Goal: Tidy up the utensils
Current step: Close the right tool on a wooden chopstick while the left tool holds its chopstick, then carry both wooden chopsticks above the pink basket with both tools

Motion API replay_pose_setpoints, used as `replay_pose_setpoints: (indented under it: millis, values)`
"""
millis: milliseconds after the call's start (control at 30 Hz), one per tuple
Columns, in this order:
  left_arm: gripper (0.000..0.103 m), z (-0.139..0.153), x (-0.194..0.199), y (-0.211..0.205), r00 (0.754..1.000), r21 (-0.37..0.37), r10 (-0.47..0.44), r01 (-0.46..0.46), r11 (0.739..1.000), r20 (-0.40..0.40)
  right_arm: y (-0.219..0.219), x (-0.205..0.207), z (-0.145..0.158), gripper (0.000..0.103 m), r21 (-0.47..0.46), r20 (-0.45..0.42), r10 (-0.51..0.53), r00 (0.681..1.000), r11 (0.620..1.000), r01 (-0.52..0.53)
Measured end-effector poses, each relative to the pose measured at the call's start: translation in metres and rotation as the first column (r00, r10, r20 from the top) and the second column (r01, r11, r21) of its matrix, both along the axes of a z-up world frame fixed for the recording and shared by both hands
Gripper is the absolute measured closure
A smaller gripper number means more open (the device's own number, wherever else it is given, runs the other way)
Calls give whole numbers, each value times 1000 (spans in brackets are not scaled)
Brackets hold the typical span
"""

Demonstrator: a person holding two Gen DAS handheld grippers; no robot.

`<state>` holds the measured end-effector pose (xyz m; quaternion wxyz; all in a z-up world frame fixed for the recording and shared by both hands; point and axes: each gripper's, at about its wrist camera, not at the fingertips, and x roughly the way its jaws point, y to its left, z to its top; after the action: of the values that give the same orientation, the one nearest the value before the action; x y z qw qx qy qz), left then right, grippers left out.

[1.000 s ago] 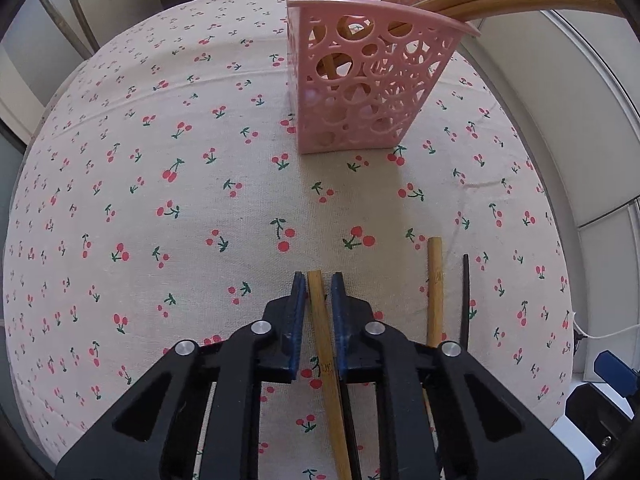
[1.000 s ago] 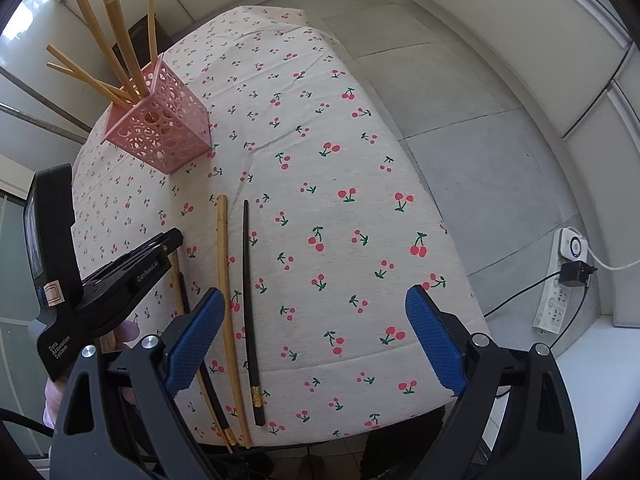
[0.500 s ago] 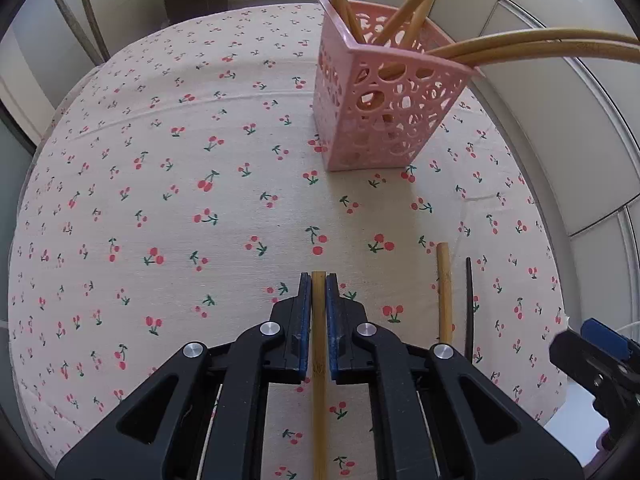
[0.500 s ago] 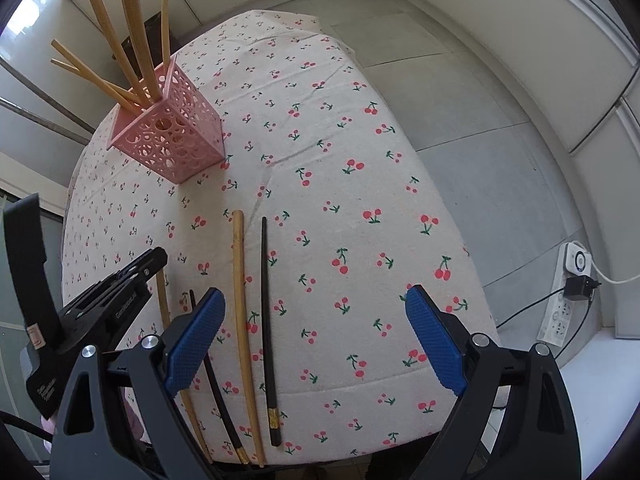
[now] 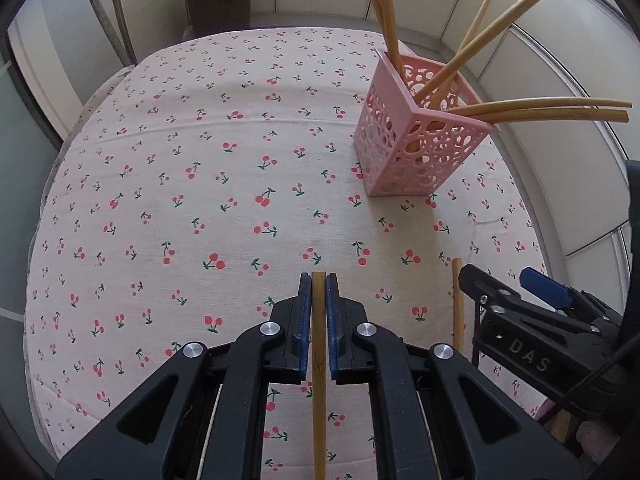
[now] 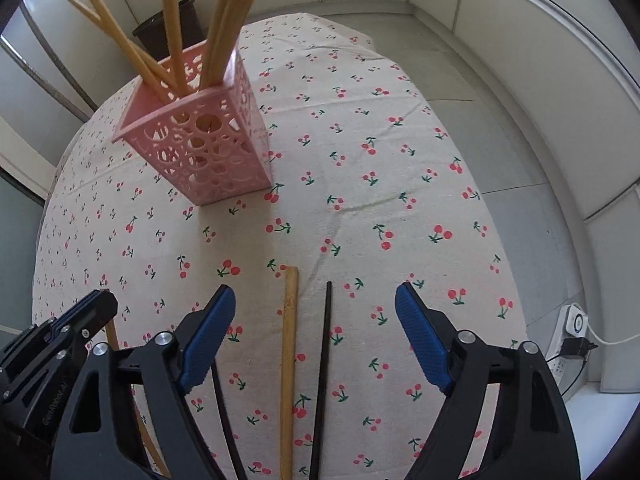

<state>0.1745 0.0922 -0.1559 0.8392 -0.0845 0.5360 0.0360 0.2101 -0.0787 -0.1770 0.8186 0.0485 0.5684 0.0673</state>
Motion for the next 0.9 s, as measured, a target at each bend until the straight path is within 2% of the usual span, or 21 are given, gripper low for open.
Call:
replay_pose_setpoints:
  millis: [133,200,233,333,433,500,567,733,800,900]
  values:
    - [96,-2,2,7,1000,-12,21,-21,1000,-6,10,6,-15,36,-30,-33,11,999,999,-12]
    - [96,-2,2,12,1000,-15,29,-29,999,-10,11,10,-23,46,-38,-58,6,998,999,-9]
    - [96,-1,2,13,999,-16,32,-32,999,-10,12,11,-27,47,-45,-68,8,998,999,-11]
    - [96,-1,3,17,999,-19,39,-39,999,-11,18,11,-28,57,-86,-39,31,999,996,-34]
    - [96,-1,4,17,999,-18,43,-43,999,-10,25,9,-28,70,-96,-19,51,999,994,-52]
    - [96,0,3,16,999,-14,41,-42,999,-7,31,7,-28,85,-100,-9,75,997,992,-75]
    - [96,0,3,17,999,-13,42,-42,999,-4,36,4,-28,92,-106,-3,94,996,990,-94]
    - [96,5,0,19,999,-8,49,-49,999,12,37,-1,-21,92,-78,13,105,994,992,-104]
    - [96,10,-2,21,998,-7,50,-50,999,26,37,-6,-11,95,-59,40,109,993,993,-107]
    - [96,21,-9,24,997,-9,47,-46,999,58,38,-14,14,95,-13,97,117,988,993,-117]
